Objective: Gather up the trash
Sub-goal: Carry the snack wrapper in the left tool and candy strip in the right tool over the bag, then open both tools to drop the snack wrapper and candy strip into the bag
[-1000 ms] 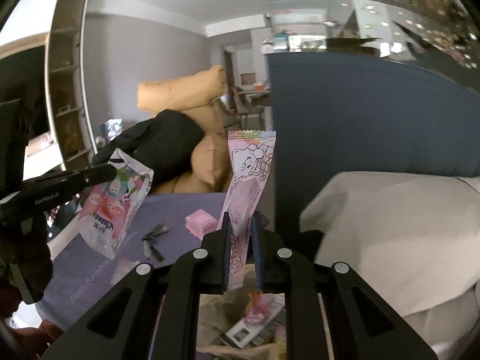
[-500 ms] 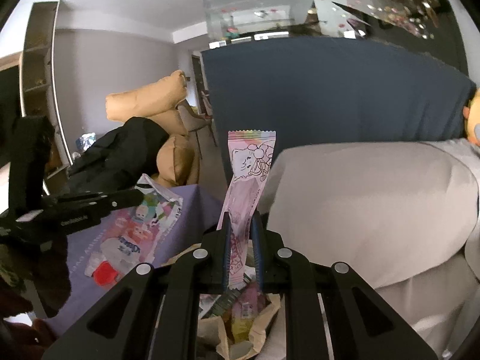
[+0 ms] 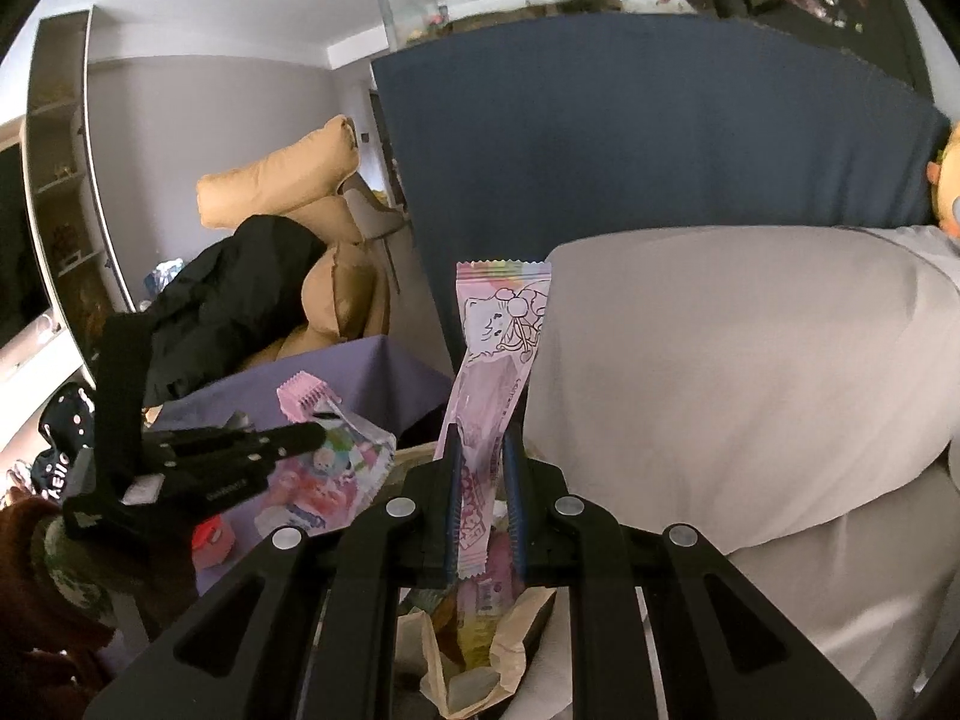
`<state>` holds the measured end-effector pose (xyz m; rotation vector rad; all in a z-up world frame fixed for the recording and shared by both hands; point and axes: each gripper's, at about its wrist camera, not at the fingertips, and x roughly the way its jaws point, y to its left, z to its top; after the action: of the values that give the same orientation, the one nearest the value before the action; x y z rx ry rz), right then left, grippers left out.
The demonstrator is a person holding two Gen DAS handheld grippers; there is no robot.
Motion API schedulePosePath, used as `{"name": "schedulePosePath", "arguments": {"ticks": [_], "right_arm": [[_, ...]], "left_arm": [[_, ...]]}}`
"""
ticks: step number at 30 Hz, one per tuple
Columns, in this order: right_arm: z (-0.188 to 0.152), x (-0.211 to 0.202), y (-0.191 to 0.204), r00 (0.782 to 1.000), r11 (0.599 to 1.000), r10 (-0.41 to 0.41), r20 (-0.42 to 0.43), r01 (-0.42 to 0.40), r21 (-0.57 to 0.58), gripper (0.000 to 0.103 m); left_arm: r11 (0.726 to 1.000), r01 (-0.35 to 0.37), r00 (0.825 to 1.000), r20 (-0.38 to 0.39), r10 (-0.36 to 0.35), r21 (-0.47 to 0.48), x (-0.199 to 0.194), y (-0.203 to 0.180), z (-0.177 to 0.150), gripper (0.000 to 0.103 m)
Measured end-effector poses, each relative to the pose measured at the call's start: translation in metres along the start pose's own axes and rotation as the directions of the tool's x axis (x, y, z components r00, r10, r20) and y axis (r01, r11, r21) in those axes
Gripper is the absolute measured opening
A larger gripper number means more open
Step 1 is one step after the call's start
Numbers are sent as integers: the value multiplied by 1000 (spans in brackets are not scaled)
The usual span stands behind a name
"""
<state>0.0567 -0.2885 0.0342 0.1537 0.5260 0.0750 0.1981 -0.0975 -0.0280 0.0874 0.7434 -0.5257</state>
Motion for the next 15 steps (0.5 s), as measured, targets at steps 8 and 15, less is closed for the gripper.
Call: {"name": "schedulePosePath", "arguments": {"ticks": [8,15], "right_arm": [[-4,12,2,1000,1000,-1,-27,0,-7,14],[-6,20,6,999,1000,14,-47,-15,-13,14]], "left_arm": [[998,-39,999,-6,39,43,6,-4,-9,4],[1000,-21,999,-47,21,11,14,2,-12,4]]}}
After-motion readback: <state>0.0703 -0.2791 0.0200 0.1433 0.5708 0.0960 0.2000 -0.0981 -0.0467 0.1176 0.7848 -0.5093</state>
